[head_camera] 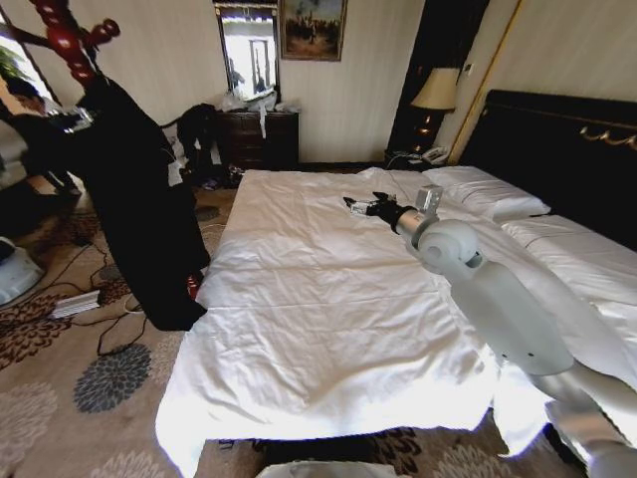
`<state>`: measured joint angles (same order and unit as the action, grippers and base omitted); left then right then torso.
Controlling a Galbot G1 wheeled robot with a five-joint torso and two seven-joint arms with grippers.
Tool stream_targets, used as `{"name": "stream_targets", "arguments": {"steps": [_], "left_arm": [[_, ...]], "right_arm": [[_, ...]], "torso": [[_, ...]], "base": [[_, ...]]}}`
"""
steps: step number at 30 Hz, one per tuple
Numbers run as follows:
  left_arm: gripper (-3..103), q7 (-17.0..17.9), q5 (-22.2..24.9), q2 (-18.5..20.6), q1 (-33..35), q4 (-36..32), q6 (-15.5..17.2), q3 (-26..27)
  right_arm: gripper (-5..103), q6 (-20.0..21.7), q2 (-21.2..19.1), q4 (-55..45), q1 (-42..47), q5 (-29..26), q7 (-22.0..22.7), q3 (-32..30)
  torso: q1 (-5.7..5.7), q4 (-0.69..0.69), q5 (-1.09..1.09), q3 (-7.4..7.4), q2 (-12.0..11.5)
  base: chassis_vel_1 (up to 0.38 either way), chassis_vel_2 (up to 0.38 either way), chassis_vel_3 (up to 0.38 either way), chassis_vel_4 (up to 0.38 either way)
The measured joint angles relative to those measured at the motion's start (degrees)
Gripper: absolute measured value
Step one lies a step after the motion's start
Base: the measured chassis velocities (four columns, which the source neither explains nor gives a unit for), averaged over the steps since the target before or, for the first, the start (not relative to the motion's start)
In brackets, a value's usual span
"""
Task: Pick up the clothes from the bed and hang them on the clothes hanger.
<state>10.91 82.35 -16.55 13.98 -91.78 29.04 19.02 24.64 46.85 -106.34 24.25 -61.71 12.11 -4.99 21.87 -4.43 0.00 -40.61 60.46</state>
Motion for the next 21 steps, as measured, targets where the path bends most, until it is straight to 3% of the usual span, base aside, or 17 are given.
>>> {"name": "stream_targets", "arguments": {"steps": [2, 4, 8, 9, 11, 13, 14, 15, 17, 18, 19, 21], "left_arm": [[97, 2.6, -0.9, 2.1, 3.7, -4.9, -1.6, 2.8], [99, 3.6, -1.8, 2.4, 4.5, -6.6, -2.5, 3.1], [100, 7.3, -10.4, 0.4, 9.0, -15.1, -7.5, 3.6], [100, 7.3, -10.4, 0.4, 9.0, -15.1, -7.5, 3.6], [100, 8.3, -13.3, -1.5, 15.7, -19.0, -9.0, 12.0], [100, 9.0, -15.8, -4.7, 25.3, -22.0, -10.4, 21.6], [100, 9.0, -15.8, -4.7, 25.3, -22.0, -10.4, 21.6], [100, 9.4, -18.4, -8.3, 34.2, -24.0, -11.2, 27.2], [100, 10.0, -22.4, -13.9, 45.0, -26.3, -12.5, 31.5], [100, 10.1, -24.9, -17.0, 50.1, -27.6, -13.6, 32.6], [100, 10.1, -24.9, -17.0, 50.1, -27.6, -13.6, 32.6], [100, 10.1, -31.7, -25.9, 60.0, -31.4, -16.3, 33.0]], "right_arm": [[100, -5.1, -0.5, 0.1, 2.9, -0.2, -0.2, -2.4], [100, -6.4, -1.0, 0.0, 4.2, -0.2, 0.0, -3.7], [100, -13.2, -4.4, -1.6, 16.0, 1.9, 1.6, -17.3], [100, -13.2, -4.4, -1.6, 16.0, 1.9, 1.6, -17.3], [100, -15.9, -3.7, -2.1, 21.5, 3.9, 1.3, -22.4], [100, -18.1, -1.6, -2.5, 26.4, 6.4, 0.3, -26.5], [100, -18.1, -1.6, -2.5, 26.4, 6.4, 0.3, -26.5], [100, -19.7, 0.7, -2.7, 30.1, 9.7, -0.2, -29.3], [100, -21.2, 3.6, -3.1, 34.5, 15.7, -0.3, -31.9], [100, -21.5, 5.1, -3.7, 37.2, 20.3, 0.1, -33.0], [100, -21.5, 5.1, -3.7, 37.2, 20.3, 0.1, -33.0], [100, -22.1, 9.4, -6.1, 44.5, 29.8, 2.4, -33.6]], "torso": [[-0.02, 0.05, 0.02, 0.01, 0.0], [-0.02, 0.06, 0.03, 0.01, 0.0], [0.00, -0.15, 0.00, 0.00, 0.0], [0.00, -0.15, 0.00, 0.00, 0.0], [0.01, -0.16, 0.08, 0.00, 0.0], [0.00, -0.02, 0.11, 0.02, 0.0], [0.00, -0.02, 0.11, 0.02, 0.0], [-0.01, 0.02, 0.05, 0.01, 0.0], [0.00, -0.01, -0.12, 0.00, 0.0], [0.01, -0.01, -0.11, 0.00, 0.0], [0.01, -0.01, -0.11, 0.00, 0.0], [0.00, -0.04, 0.05, 0.00, 0.0]], "base": [[0.000, 0.000, 0.000, 0.000], [0.000, 0.000, 0.000, 0.000], [0.000, 0.000, 0.000, 0.000], [0.000, 0.000, 0.000, 0.000], [0.000, 0.000, 0.000, 0.000], [0.000, 0.000, 0.000, 0.000], [0.000, 0.000, 0.000, 0.000], [0.000, 0.000, 0.000, 0.000], [0.000, 0.000, 0.000, 0.000], [0.000, 0.000, 0.000, 0.000], [0.000, 0.000, 0.000, 0.000], [0.000, 0.000, 0.000, 0.000]]}}
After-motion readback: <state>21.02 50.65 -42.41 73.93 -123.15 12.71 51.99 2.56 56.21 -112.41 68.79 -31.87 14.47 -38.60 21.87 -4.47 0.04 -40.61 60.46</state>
